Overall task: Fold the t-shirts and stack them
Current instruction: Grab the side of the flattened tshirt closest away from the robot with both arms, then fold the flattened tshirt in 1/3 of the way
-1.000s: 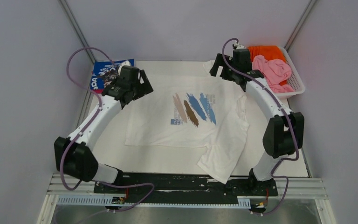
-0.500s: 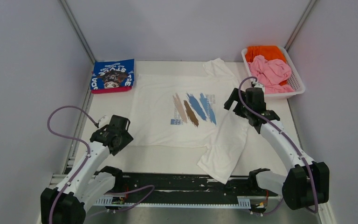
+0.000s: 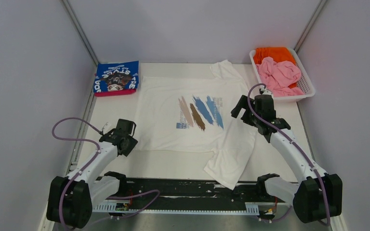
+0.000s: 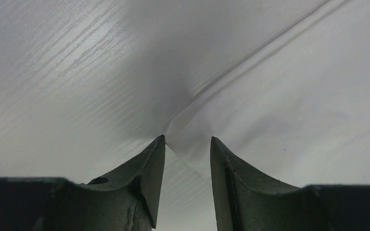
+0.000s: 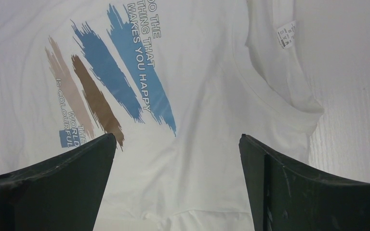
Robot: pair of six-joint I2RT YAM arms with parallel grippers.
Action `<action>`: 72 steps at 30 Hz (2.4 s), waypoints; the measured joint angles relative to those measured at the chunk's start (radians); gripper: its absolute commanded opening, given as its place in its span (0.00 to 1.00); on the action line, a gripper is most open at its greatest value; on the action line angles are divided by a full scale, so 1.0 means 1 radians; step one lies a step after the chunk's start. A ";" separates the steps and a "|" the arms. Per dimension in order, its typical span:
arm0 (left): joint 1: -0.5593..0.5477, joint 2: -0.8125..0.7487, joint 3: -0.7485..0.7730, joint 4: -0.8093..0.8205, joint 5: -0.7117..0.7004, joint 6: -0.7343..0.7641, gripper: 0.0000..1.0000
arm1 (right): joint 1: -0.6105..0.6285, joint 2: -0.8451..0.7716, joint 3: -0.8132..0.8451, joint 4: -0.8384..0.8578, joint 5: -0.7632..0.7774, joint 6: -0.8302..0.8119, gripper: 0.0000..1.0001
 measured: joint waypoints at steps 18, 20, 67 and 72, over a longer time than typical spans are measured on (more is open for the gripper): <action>0.001 0.046 -0.013 0.048 -0.008 -0.039 0.00 | 0.152 -0.049 0.014 -0.310 -0.082 -0.007 0.89; 0.001 0.046 -0.013 0.049 -0.008 -0.039 0.00 | 0.260 -0.048 0.014 -0.391 -0.095 0.019 0.84; 0.001 -0.215 -0.012 -0.157 0.026 0.011 0.00 | 0.718 -0.166 -0.243 -0.658 -0.105 0.513 0.00; 0.001 -0.186 0.004 -0.079 0.063 0.037 0.00 | 0.569 -0.164 -0.145 -0.612 -0.062 0.431 0.00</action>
